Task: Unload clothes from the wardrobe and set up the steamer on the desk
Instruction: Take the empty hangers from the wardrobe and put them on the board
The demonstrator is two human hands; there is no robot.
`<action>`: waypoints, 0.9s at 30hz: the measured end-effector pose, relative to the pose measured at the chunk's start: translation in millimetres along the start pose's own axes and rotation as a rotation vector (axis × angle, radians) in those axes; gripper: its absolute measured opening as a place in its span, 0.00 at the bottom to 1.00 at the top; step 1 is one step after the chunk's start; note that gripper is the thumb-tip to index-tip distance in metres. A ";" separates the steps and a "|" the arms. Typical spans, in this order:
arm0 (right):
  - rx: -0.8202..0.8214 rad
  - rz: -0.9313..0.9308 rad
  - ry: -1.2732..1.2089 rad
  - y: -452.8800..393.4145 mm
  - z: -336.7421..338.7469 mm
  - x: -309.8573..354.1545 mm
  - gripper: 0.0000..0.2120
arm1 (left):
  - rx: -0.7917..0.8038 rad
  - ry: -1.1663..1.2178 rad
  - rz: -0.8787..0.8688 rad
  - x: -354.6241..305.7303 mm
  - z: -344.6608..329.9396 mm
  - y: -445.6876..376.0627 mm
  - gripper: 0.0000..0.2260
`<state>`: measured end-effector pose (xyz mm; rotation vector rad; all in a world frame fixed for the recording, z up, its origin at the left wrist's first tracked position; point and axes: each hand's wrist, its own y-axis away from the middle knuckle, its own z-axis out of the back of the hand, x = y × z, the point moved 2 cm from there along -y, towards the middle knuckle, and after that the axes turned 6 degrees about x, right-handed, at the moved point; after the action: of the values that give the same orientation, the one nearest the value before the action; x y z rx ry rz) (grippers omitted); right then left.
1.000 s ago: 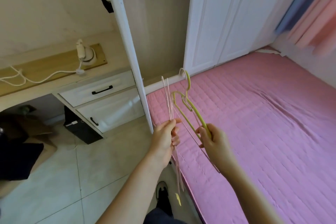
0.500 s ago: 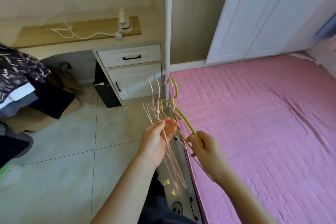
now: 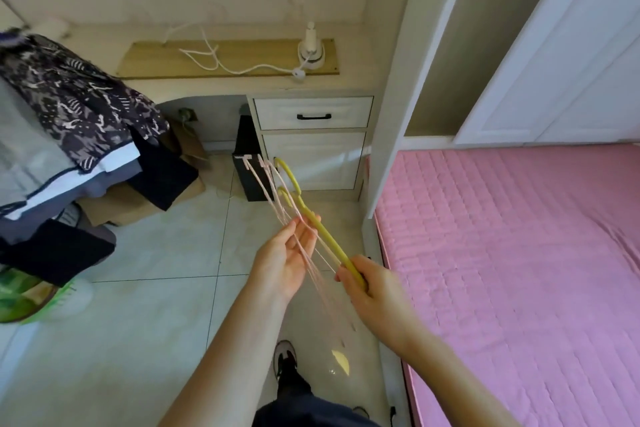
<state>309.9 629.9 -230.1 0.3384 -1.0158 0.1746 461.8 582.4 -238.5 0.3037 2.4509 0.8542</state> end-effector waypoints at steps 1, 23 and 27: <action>0.012 0.008 0.001 -10.3 -5.8 5.2 0.09 | 0.017 0.017 0.002 -11.8 2.2 -5.8 0.12; 0.160 0.077 -0.039 -187.5 -43.0 54.6 0.10 | 0.024 -0.367 -0.036 -148.5 -10.2 -113.1 0.13; 0.275 -0.001 -0.055 -223.3 -19.8 43.9 0.08 | 0.032 -0.357 -0.033 -153.8 -25.5 -144.0 0.13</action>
<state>415.1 427.7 -245.8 0.5960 -1.0476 0.3071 571.4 401.1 -250.5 0.3908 2.1324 0.6806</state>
